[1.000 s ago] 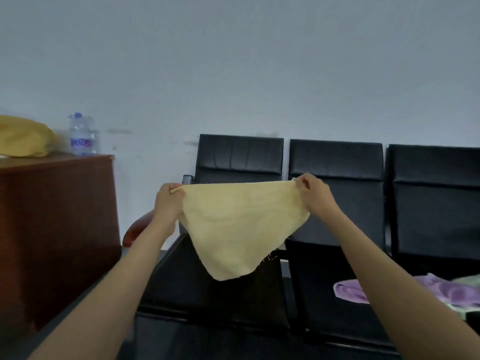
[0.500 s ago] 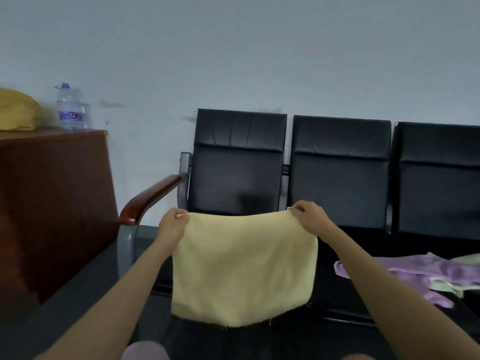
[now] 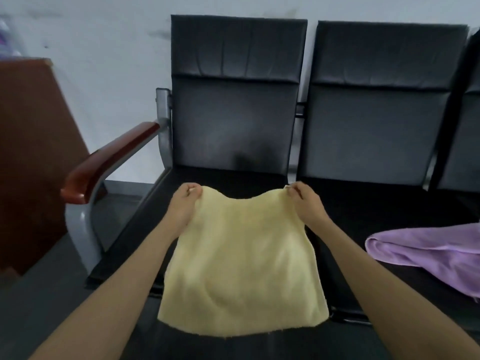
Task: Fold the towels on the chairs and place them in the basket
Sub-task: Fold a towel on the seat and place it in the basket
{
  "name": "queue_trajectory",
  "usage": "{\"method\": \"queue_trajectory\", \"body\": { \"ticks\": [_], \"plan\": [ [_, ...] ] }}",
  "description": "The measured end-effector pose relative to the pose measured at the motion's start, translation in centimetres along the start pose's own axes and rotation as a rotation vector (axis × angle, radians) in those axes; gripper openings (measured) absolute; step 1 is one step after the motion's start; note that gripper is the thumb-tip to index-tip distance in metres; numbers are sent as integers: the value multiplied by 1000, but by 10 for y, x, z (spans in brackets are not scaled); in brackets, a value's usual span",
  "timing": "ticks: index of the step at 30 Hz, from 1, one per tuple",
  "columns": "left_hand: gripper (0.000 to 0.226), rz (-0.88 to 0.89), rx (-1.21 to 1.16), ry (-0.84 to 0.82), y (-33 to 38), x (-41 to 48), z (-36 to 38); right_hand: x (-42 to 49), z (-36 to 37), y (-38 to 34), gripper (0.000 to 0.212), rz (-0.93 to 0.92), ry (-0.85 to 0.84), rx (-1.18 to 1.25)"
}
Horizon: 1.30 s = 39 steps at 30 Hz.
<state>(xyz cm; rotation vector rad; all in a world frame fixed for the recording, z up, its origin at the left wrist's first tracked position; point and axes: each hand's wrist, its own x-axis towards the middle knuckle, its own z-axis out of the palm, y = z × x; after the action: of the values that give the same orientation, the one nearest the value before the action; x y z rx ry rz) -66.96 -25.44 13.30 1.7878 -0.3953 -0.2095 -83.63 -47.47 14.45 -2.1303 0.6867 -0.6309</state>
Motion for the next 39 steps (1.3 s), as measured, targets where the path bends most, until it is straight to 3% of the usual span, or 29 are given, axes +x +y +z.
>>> {"method": "queue_trajectory", "body": {
  "ticks": [4,6,9,13,15,19,22,25,29,33,39],
  "plan": [
    [17,1,475,-379,-53,12,43,10,55,41,21,-19,-325,-224],
    [16,39,648,-468,-77,16,51,12,72,57,20,-19,-436,-321],
    [25,-16,806,-357,-83,22,46,12,79,67,8,-31,-465,-505],
    [48,-107,998,-140,-94,19,27,5,80,70,35,101,-376,-694],
    [41,-118,897,-108,-97,14,17,-3,77,68,33,109,-350,-767],
    [10,9,607,-5,-80,-1,5,-13,61,62,22,-53,-283,-767],
    [12,25,401,81,-59,-15,-5,-13,44,51,21,-48,-172,-469],
    [12,-50,205,118,-49,-19,-20,-10,25,28,24,13,-171,-139],
    [15,-134,6,207,-34,3,-38,20,11,2,22,27,-103,34],
    [13,-110,90,224,-27,41,-37,65,30,4,14,56,-179,-71],
    [9,-65,483,130,-86,74,-27,96,78,64,9,56,-314,-483]
  ]
}}
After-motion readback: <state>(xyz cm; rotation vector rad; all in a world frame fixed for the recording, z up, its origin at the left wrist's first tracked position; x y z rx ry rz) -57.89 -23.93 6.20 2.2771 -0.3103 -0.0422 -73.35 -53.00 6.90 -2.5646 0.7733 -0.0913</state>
